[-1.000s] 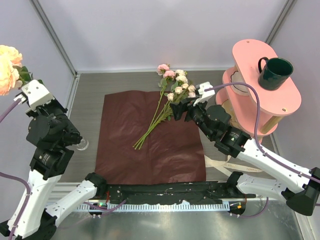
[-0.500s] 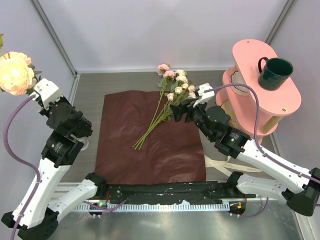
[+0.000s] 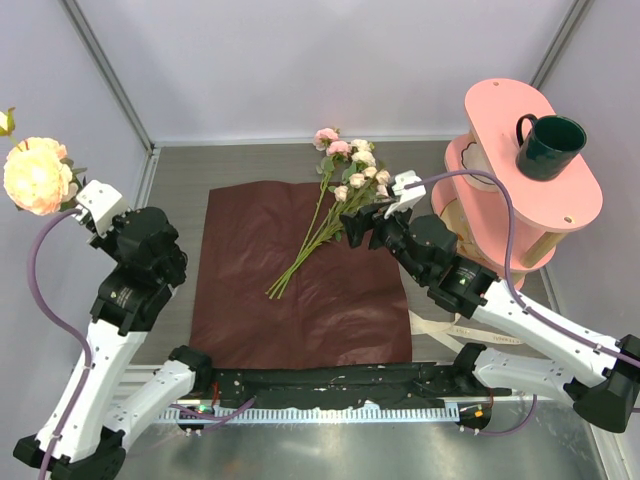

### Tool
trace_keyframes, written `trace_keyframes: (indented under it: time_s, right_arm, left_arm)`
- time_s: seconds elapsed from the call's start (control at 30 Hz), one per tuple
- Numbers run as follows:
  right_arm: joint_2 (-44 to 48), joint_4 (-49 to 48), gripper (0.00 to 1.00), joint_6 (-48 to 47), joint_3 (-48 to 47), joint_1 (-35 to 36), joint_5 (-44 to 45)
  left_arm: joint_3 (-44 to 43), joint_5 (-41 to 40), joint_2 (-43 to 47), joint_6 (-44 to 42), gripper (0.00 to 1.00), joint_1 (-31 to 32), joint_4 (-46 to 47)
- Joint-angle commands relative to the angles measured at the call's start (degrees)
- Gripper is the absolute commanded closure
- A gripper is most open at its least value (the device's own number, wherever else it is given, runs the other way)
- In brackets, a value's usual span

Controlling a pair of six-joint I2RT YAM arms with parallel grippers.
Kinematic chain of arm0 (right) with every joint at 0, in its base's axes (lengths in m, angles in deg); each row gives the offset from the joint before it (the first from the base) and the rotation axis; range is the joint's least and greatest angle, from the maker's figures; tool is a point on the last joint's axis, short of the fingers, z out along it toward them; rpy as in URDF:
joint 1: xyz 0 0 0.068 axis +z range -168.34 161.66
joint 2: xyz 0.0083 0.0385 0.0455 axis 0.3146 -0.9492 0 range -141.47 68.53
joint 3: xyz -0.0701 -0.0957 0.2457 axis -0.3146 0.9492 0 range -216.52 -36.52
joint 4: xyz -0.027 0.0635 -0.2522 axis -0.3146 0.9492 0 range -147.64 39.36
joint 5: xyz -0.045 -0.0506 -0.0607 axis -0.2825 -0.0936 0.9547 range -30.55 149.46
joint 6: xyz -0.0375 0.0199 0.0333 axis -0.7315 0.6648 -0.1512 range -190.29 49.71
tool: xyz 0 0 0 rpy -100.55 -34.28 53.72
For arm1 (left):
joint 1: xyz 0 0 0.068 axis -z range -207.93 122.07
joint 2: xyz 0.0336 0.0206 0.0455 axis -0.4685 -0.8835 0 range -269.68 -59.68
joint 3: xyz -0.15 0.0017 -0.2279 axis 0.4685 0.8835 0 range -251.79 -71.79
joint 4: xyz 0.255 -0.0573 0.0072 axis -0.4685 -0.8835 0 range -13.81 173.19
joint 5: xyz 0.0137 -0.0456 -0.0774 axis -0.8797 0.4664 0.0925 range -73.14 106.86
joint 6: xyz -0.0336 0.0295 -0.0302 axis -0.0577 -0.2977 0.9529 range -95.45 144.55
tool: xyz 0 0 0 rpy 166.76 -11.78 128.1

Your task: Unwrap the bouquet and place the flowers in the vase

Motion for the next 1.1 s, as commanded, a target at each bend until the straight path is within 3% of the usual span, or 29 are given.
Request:
trace_keyframes:
  time_s: [0.0,0.27,0.4,0.6,0.77,0.87,0.9,1.07]
  right_arm:
    - [0.9,-2.4,0.23,0.8,0.3,0.2,-0.4]
    - [0.3,-3.0,0.23,2.0,1.1,0.1,-1.3]
    - [0.1,-3.0,0.23,2.5,1.6,0.1,-1.6]
    - [0.4,-2.9,0.23,2.8,2.1,0.1,-1.7]
    - [0.4,-2.9,0.23,2.9,2.3,0.1,-1.8]
    - [0.2,-2.9,0.23,3.1,2.4,0.1,-2.1]
    - [0.0,-2.8,0.23,3.1,2.4,0.1,-2.1]
    - [-0.8,-2.2,0.23,4.0,2.2,0.1,-3.0]
  left_arm:
    - [2.3,1.7,1.0,4.0,0.99,-2.4,-0.6]
    - [5.0,3.4,0.5,4.1,0.96,-5.0,-0.2]
    - [5.8,4.4,0.1,4.6,0.81,-6.3,-0.2]
    - [6.0,5.3,-0.1,5.3,0.71,-7.6,-0.6]
    - [6.2,5.9,0.7,5.2,0.69,-7.7,-0.4]
    - [5.2,7.2,0.7,5.7,0.58,-7.7,-1.9]
    - [4.3,8.3,0.6,6.0,0.47,-7.7,-3.5]
    - [-0.4,14.1,1.2,12.2,0.15,-7.7,-14.8]
